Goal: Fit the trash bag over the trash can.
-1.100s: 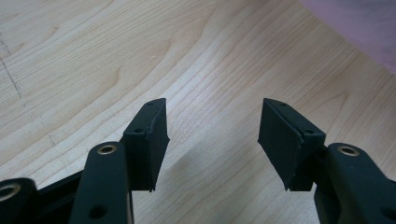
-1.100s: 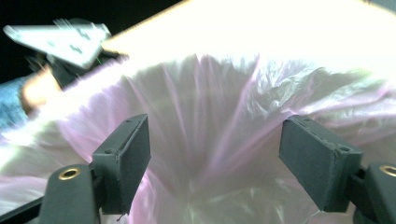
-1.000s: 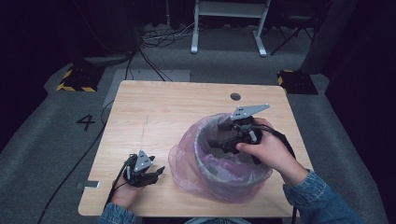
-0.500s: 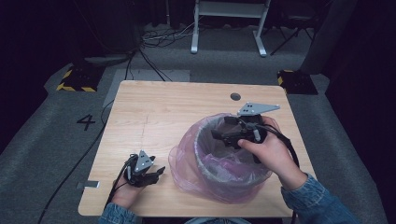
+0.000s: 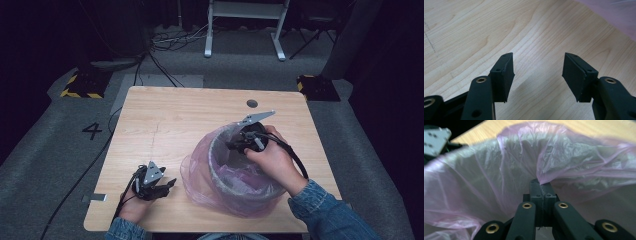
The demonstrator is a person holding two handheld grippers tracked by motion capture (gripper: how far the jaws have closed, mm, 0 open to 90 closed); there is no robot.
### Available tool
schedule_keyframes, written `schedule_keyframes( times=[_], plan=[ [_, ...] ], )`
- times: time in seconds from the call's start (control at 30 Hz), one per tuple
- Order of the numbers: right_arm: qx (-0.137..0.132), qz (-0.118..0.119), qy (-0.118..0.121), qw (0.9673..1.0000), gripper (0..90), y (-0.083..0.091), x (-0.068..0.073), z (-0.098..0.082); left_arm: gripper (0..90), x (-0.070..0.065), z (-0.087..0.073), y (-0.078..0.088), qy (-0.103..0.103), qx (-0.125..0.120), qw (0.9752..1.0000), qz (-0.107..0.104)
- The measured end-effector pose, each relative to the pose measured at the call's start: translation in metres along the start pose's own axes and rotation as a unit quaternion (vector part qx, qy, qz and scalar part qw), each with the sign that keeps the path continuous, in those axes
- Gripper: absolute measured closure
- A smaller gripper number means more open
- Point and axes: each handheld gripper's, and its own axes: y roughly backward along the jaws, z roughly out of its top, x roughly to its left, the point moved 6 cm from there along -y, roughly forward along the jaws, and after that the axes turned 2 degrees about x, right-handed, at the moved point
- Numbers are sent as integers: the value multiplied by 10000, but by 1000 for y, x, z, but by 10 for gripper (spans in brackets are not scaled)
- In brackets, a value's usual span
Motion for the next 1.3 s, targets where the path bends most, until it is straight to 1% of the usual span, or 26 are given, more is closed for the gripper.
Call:
schedule_keyframes(
  times=[0.1, 0.2, 0.27, 0.3, 0.33, 0.37, 0.4, 0.43, 0.47, 0.5, 0.53, 0.6, 0.67, 0.73, 0.77, 0.8, 0.83, 0.87, 0.93, 1.0, 1.03, 1.1, 1.17, 1.2, 1.27, 1.3],
  plan=[
    [288, -29, 74, 9996, 900, -9, 1, -6, 424, 0, 0, 0, -4, 10, 10000, -7],
    [611, -12, 135, 9980, 900, -18, 1, -13, 424, 0, 0, 0, -26, 20, 10000, -7],
    [827, 64, 137, 9965, 900, -24, 2, -18, 424, 0, 0, 0, -22, 22, 10000, -9],
    [897, 99, 160, 9958, 885, -26, 2, -19, 424, 0, 0, 0, -24, 24, 10000, -9],
    [1030, 127, 200, 9944, 797, -29, 2, -22, 424, -1, 0, 0, -18, 12, 10000, -10],
    [1187, 145, 332, 9923, 641, -35, 2, -27, 424, -1, 0, 0, -16, 10, 10000, -10],
    [1171, 154, 461, 9919, 543, -39, 3, -29, 424, 0, 0, 0, -13, -4, 10000, -5],
    [1056, 211, 526, 9928, 452, -42, 4, -29, 424, 0, 0, 0, -8, -1, 10000, -2],
    [996, 245, 517, 9934, 414, -42, 5, -27, 424, 0, 0, 0, -6, -1, 10000, -3],
    [823, 297, 555, 9946, 377, -40, 6, -24, 424, 0, 0, 1, -12, -1, 10000, -7],
    [658, 342, 557, 9957, 358, -37, 6, -20, 424, 0, 0, 1, -6, 0, 10000, -5],
    [478, 492, 479, 9965, 359, -28, 9, -15, 423, 0, 0, 1, -14, -2, 10000, -6],
    [327, 646, 505, 9961, 357, -15, 10, -12, 424, 0, 0, 1, -14, 5, 10000, -1],
    [204, 696, 517, 9960, 351, -3, 9, -9, 424, 0, 0, 1, 5, 1, 10000, -3],
    [118, 786, 551, 9953, 349, 5, 9, -7, 423, 0, 0, 0, 8, -5, 10000, -4],
    [59, 866, 623, 9943, 338, 10, 10, -6, 423, 0, 0, 0, 21, -16, 10000, -7],
    [-86, 1040, 704, 9920, 322, 18, 12, -4, 422, 0, 0, 0, 32, -15, 10000, -6],
    [-177, 1133, 707, 9909, 322, 22, 14, -2, 422, 0, 0, 0, 21, -5, 10000, -9],
    [-401, 1354, 741, 9872, 325, 33, 19, 1, 422, 0, 1, 0, 22, -6, 10000, -3],
    [-530, 1509, 830, 9836, 322, 41, 24, 3, 422, 0, 1, 0, -2, 2, 10000, 2],
    [-617, 1559, 929, 9815, 320, 44, 27, 3, 422, -1, 1, 0, 12, 2, 10000, -8],
    [-694, 1647, 1062, 9781, 313, 49, 33, 3, 422, 0, 0, -1, 10, 6, 10000, -4],
    [-764, 1793, 1153, 9740, 313, 52, 41, 3, 422, 0, 0, -1, 10, 15, 10000, 10],
    [-769, 1865, 1213, 9719, 310, 53, 45, 2, 422, 0, 0, -1, 11, 25, 10000, 16],
    [-723, 1932, 1424, 9681, 308, 53, 52, -1, 422, 0, 0, -1, 7, 26, 10000, 17],
    [-675, 1939, 1527, 9667, 307, 51, 54, -2, 422, 0, 0, -1, 1, 19, 10000, 17]
  ],
)
